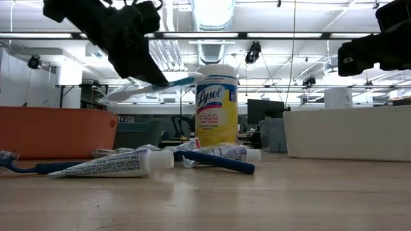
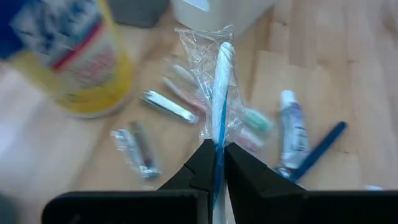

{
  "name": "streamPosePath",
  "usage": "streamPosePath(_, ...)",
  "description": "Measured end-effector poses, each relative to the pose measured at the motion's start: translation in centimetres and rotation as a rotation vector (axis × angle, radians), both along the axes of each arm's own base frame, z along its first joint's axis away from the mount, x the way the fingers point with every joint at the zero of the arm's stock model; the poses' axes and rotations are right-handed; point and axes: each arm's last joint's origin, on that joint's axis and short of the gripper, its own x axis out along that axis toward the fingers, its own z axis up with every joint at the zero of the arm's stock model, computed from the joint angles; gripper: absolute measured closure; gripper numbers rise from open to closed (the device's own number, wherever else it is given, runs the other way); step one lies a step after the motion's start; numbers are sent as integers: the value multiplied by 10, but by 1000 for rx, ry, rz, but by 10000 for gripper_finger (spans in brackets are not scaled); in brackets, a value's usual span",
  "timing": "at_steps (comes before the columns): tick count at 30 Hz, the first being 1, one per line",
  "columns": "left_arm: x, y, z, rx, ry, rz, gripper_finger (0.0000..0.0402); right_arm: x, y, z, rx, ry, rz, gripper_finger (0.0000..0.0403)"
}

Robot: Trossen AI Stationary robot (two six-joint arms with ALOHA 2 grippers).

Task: Pick & Place Travel size toiletries
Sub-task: Put the blue toothbrush into the blue bin

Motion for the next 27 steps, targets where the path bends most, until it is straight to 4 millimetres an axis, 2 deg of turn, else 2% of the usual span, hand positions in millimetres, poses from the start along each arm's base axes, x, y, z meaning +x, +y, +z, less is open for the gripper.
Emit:
streamPosePath(9,-24,12,16,85,-5,63,372,0,0,0,0,1,0,323)
streamPosePath(20,-58,34,2,86,-81,170,372,0,0,0,0,-1,0,332)
streamPosePath(27,-74,63,-5,140,-82,300,372,0,0,0,0,0,0,322)
